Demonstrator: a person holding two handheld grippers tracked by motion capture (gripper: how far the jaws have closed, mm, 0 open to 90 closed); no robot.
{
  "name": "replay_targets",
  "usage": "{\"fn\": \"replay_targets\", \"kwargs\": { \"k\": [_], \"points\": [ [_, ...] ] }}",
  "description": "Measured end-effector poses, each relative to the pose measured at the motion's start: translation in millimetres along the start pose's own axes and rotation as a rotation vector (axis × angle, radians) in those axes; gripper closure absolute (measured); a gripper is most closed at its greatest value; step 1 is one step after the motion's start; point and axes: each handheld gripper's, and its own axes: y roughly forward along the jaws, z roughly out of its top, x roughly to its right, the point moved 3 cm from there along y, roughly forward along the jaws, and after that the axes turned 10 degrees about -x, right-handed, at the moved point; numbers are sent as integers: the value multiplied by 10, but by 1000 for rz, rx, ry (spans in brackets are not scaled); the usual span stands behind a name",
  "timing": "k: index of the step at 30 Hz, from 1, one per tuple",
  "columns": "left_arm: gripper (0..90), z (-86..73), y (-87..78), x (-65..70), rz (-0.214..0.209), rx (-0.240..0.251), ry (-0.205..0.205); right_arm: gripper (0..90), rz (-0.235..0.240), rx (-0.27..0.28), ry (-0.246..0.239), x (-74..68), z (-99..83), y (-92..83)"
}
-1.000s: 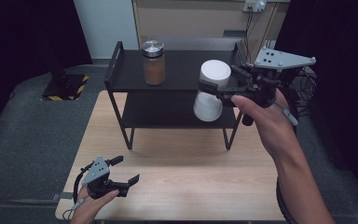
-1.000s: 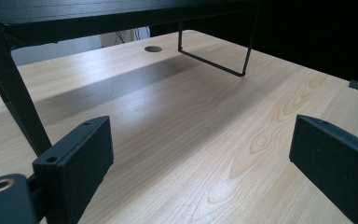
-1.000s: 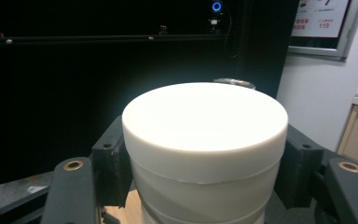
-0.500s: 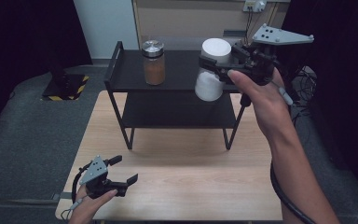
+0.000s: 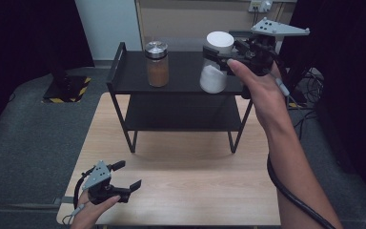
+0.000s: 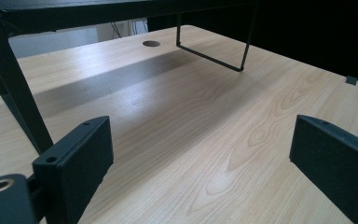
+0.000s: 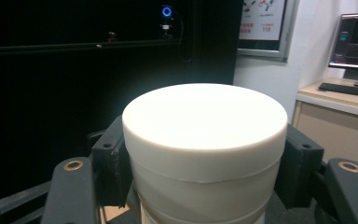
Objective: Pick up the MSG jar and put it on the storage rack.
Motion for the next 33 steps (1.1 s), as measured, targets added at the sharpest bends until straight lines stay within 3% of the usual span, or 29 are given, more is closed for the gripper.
{"fn": "replay_targets", "kwargs": {
  "k": [14,33],
  "points": [
    [46,27,19,29,-13,-3,20,345,-62,-12,20,70,43,202],
    [46,22,34,28,-15,-12,24,344,-83,-42,45,140,35,321]
  ]
}}
